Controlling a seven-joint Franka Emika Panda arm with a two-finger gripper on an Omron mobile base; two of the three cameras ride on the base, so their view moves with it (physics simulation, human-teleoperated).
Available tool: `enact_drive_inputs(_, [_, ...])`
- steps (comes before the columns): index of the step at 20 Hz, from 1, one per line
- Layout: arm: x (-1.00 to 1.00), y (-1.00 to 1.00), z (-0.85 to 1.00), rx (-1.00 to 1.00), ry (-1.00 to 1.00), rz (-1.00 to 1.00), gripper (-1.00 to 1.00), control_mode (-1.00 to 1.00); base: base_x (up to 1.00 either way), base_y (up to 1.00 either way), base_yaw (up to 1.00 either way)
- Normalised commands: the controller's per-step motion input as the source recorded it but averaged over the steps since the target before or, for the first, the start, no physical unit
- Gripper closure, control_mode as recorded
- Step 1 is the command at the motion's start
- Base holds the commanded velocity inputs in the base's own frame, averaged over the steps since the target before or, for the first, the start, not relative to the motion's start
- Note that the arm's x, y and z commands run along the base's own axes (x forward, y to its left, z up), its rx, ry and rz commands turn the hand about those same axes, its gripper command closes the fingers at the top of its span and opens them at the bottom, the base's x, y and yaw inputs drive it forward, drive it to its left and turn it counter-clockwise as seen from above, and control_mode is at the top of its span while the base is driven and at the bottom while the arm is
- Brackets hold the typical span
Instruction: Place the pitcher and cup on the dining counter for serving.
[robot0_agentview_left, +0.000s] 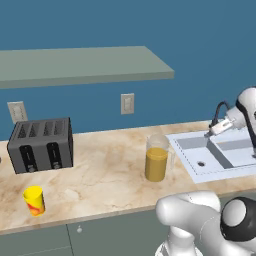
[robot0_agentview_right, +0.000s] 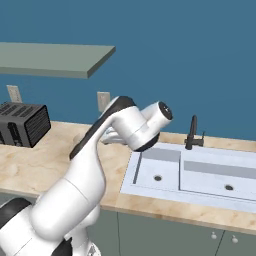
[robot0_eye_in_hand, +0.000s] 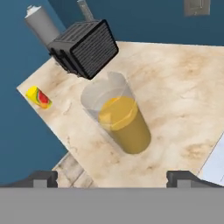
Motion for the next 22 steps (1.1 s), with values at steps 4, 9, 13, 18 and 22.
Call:
enact_drive_inputs(4, [0.0,0.07,-0.49,0.22,-0.23,0.31,-1.0,-1.0,0.0,0.0,0.0])
enact_drive_inputs(9, [0.13,0.49,-0.33,0.17,-0.14,0.08,-1.0,-1.0,0.0,0.0,0.0])
enact_drive_inputs(13, [0.22,0.47,-0.27,0.03,-0.08,0.0,-1.0,-1.0,0.0,0.0,0.0])
enact_drive_inputs(18, [0.27,0.35,-0.36,0.07,-0.08,0.0,-1.0,-1.0,0.0,0.0,0.0])
enact_drive_inputs(22, [0.18,0.2,-0.33,0.07,-0.07,0.0,-1.0,-1.0,0.0,0.0,0.0])
